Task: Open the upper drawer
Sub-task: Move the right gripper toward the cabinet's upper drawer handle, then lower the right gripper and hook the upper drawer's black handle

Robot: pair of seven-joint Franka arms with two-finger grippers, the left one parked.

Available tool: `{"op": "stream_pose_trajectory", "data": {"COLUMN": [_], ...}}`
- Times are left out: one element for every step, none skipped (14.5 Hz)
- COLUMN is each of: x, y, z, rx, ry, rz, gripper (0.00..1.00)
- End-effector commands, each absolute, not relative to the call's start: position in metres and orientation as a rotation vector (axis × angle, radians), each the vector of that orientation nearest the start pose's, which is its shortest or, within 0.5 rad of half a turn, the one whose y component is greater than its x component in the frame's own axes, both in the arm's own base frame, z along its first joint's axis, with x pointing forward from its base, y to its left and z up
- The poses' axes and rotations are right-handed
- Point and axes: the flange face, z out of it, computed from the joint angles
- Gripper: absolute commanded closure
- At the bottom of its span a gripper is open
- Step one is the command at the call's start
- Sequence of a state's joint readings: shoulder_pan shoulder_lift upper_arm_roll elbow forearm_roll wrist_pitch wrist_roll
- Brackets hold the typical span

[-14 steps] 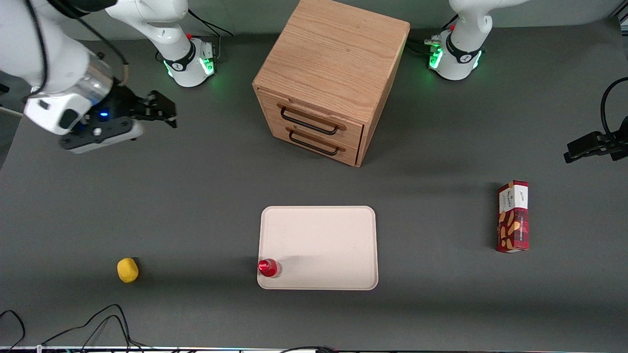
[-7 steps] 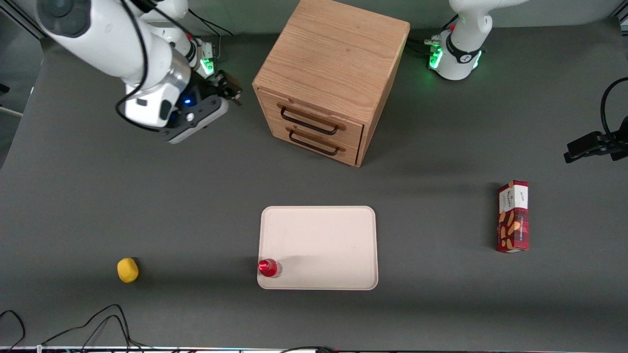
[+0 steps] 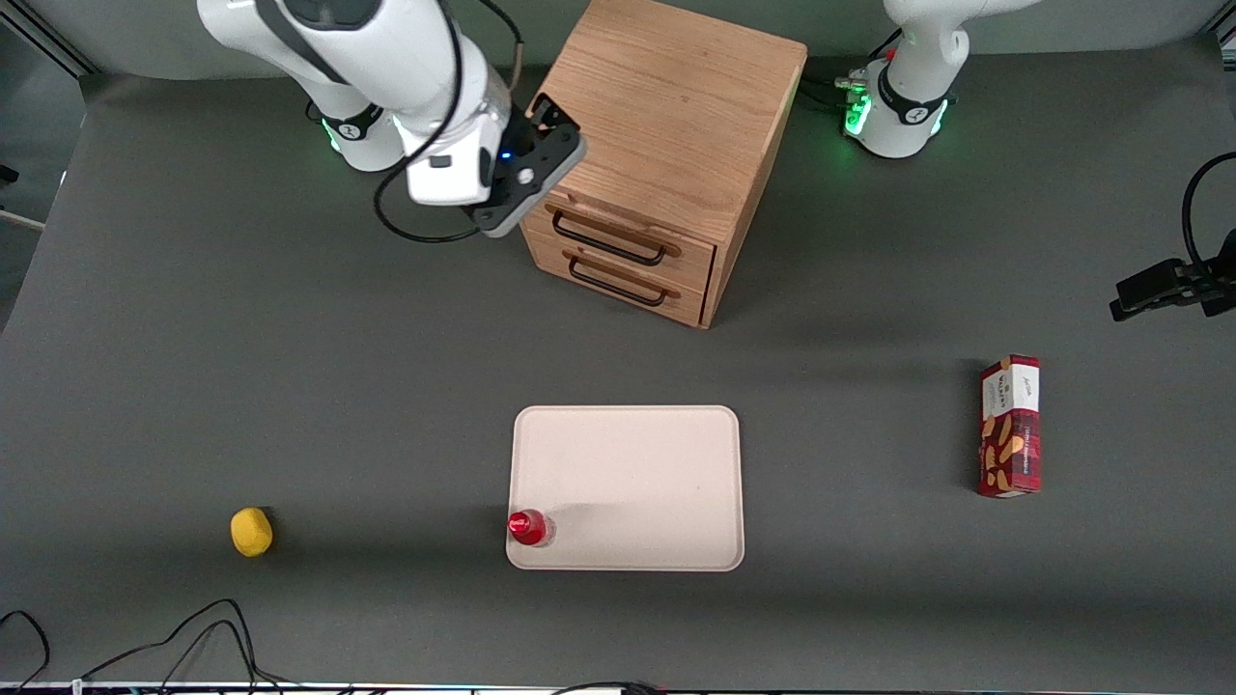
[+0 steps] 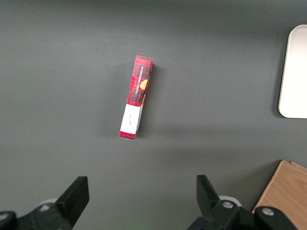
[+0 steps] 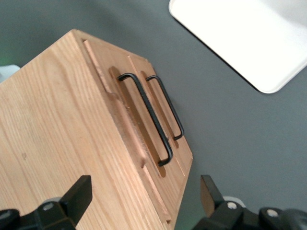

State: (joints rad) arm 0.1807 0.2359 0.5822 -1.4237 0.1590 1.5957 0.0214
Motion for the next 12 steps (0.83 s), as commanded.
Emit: {"op": "stream_pose_trajectory", "data": {"x": [0.478, 0.480, 0.483, 0.486, 0.484, 0.484, 0.483, 0.479, 0.477, 0.477, 0.479, 0.481], "y": [0.412, 0.413, 0.414, 0.417, 0.425, 0.428, 0.431, 0.436, 0.439, 0.439, 0.440, 0.441], "z": [0.571, 0.567, 0.566, 0.560, 0.553, 0.551, 0.549, 0.549, 0.549, 0.547, 0.544, 0.537], "rx": [-2.590, -2.573, -2.567, -2.542, -2.509, -2.513, -2.516, -2.511, -2.507, -2.507, -2.508, -2.496], "ry": [-1.251, -1.274, -1.274, -1.308, -1.394, -1.446, -1.458, -1.473, -1.478, -1.480, -1.488, -1.508], "rz": [0.158, 0.151, 0.129, 0.117, 0.105, 0.085, 0.076, 0.075, 0.071, 0.070, 0.065, 0.073], "gripper": [0.00, 0.00, 0.00, 0.00, 0.00, 0.00, 0.00, 0.00, 0.00, 0.00, 0.00, 0.00]}}
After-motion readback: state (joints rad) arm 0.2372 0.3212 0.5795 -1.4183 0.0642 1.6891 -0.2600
